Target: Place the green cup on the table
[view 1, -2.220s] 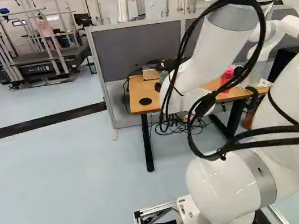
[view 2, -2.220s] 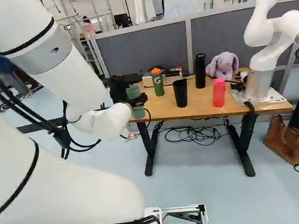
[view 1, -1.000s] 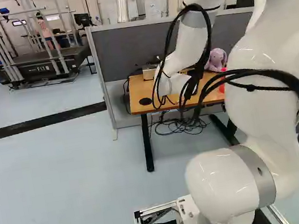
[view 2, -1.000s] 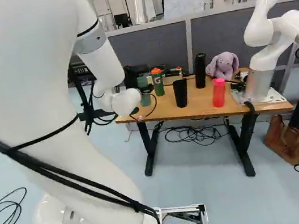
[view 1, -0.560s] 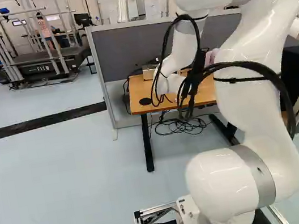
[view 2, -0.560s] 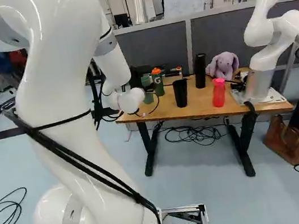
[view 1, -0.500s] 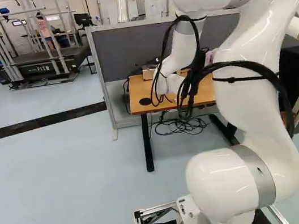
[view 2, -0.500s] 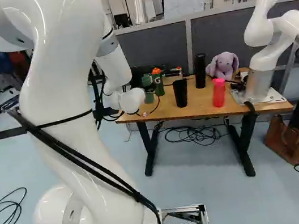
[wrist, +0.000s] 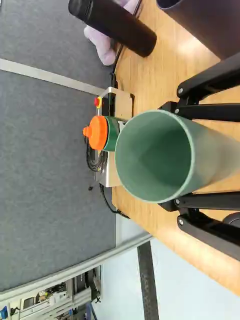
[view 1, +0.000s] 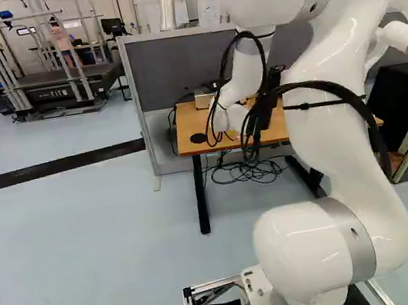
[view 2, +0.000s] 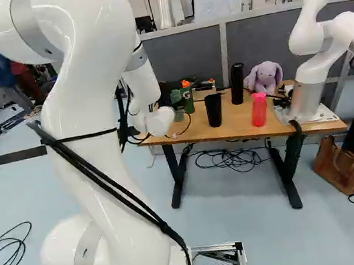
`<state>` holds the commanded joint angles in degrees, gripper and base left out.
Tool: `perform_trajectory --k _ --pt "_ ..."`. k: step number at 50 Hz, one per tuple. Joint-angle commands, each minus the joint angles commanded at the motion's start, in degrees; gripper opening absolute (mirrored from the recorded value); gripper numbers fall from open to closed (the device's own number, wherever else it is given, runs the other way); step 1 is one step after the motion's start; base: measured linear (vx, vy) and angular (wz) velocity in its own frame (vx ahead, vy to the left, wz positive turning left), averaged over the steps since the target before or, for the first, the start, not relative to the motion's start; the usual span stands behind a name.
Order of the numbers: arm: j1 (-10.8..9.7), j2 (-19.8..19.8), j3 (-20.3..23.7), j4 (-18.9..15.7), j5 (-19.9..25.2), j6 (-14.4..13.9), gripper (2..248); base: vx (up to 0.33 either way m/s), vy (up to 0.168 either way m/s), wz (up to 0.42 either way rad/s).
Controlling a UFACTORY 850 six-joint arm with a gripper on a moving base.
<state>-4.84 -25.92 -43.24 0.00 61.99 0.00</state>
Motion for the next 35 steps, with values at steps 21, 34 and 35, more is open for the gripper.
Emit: perform_trajectory --k 21,34,35 --pt "0.0 -2.8 -0.5 0.0 2.1 0.0 124 0.000 0.000 0.000" --pt "0.0 -4.7 -0.8 0.0 2.1 0.0 124 0.000 0.000 0.000" --pt "0.0 -4.8 -0.9 0.0 2.1 0.0 124 0.000 0.000 0.000"
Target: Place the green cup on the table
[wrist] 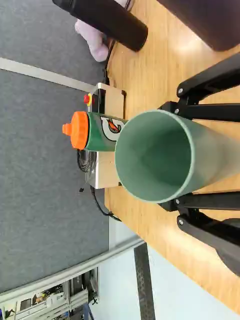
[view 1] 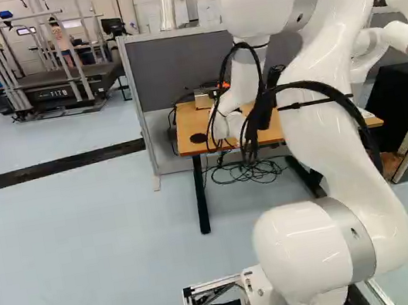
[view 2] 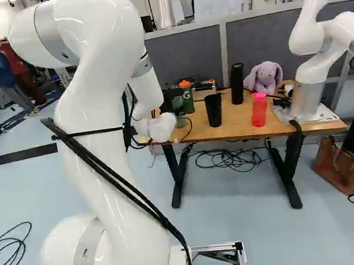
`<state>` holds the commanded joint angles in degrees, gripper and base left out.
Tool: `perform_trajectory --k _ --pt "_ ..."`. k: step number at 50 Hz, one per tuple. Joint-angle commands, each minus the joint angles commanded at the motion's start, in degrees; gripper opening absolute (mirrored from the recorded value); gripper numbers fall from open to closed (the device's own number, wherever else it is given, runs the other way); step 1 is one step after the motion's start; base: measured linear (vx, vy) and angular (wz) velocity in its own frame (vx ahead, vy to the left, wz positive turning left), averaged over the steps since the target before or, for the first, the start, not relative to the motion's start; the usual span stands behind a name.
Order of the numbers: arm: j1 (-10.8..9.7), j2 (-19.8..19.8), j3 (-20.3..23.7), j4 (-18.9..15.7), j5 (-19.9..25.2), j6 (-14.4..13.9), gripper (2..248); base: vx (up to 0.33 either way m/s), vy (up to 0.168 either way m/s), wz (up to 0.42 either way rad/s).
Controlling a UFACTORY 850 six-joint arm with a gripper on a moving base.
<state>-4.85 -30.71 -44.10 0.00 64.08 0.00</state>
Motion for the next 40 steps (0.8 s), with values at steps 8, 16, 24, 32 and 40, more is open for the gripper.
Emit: perform_trajectory --k 8,16,24,32,40 --pt "0.0 -0.7 -0.2 0.0 0.0 0.0 124 0.000 0.000 0.000" --pt "0.0 -0.8 -0.2 0.0 0.0 0.0 173 0.000 0.000 0.000" --pt "0.0 -0.8 -0.2 0.0 0.0 0.0 207 0.000 0.000 0.000" --pt "0.0 -0.8 -0.2 0.0 0.0 0.0 247 0.000 0.000 0.000" --pt "0.0 -0.8 -0.2 0.0 0.0 0.0 247 0.000 0.000 0.000"
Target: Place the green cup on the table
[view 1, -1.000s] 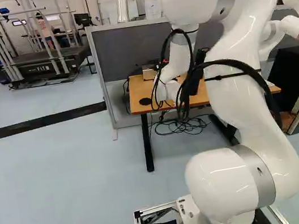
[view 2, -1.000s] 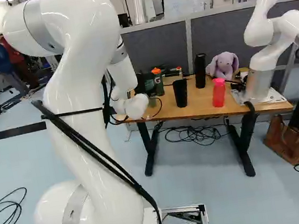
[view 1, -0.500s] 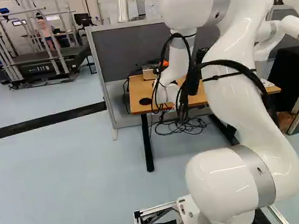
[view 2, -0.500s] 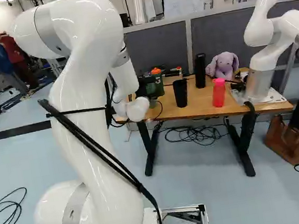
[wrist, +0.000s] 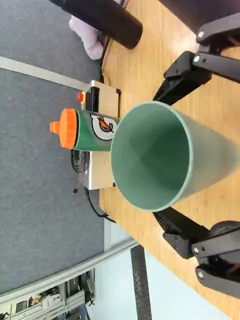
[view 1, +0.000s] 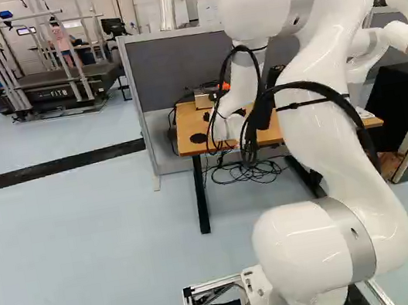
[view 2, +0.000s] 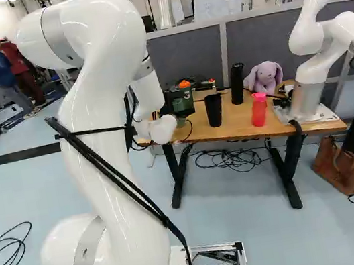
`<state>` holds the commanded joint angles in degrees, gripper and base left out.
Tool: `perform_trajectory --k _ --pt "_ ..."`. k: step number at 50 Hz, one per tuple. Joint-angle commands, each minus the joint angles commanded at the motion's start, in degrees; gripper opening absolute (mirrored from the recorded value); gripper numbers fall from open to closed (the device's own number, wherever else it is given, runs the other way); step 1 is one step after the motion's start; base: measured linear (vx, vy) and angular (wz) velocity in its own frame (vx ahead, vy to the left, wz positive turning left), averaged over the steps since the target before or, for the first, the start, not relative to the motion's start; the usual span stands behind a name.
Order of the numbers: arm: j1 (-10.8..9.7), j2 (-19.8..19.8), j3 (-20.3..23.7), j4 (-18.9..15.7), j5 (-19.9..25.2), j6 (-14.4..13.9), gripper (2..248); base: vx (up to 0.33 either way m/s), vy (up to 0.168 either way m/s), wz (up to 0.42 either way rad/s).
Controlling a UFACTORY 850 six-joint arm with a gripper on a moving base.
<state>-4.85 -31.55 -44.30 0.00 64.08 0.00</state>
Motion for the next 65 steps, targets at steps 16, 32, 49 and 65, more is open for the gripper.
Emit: perform_trajectory --k 16,32,49,65 --pt "0.0 1.7 1.2 0.0 0.0 0.0 247 0.000 0.000 0.000" --pt "0.0 7.6 6.4 0.0 0.0 0.0 247 0.000 0.000 0.000" --pt "0.4 12.3 12.0 0.0 0.0 0.0 247 0.000 0.000 0.000" --pt "0.9 16.4 17.0 0.0 0.0 0.0 247 0.000 0.000 0.000"
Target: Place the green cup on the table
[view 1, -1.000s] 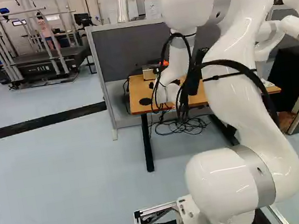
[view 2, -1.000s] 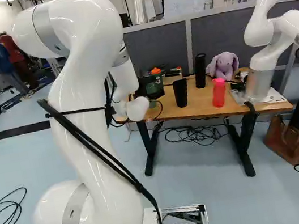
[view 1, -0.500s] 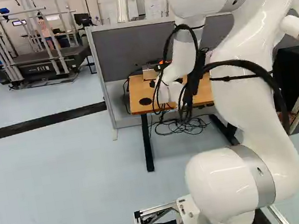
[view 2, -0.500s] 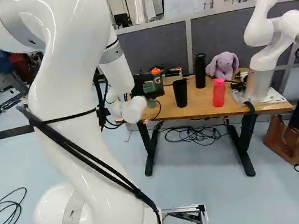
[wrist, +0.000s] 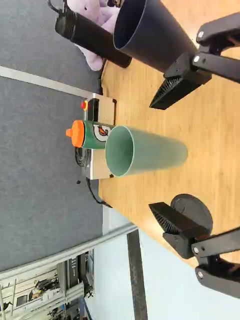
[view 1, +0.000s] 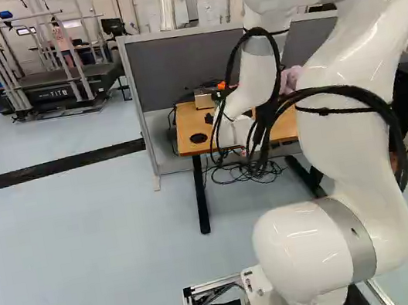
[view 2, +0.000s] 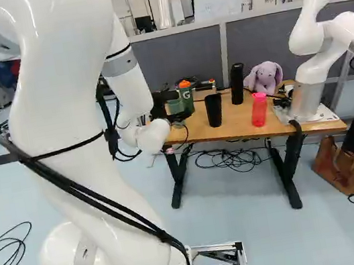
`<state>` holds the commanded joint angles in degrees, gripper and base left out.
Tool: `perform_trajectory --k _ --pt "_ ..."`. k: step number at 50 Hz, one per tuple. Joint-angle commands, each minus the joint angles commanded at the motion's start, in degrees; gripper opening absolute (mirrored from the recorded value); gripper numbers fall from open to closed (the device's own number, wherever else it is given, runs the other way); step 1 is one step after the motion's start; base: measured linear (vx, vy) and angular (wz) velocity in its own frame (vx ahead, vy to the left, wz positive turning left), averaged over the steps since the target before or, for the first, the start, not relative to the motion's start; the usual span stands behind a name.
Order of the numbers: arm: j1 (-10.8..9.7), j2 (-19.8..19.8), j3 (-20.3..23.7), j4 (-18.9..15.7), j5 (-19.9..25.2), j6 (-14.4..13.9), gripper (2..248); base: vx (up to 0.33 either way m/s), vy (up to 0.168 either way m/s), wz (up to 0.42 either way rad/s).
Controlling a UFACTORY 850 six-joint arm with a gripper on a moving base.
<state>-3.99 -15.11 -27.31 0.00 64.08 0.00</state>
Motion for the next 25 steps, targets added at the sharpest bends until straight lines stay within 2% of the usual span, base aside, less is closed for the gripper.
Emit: perform_trajectory --k 25 --pt "0.9 6.7 7.8 0.0 0.0 0.0 247 0.000 0.000 0.000"
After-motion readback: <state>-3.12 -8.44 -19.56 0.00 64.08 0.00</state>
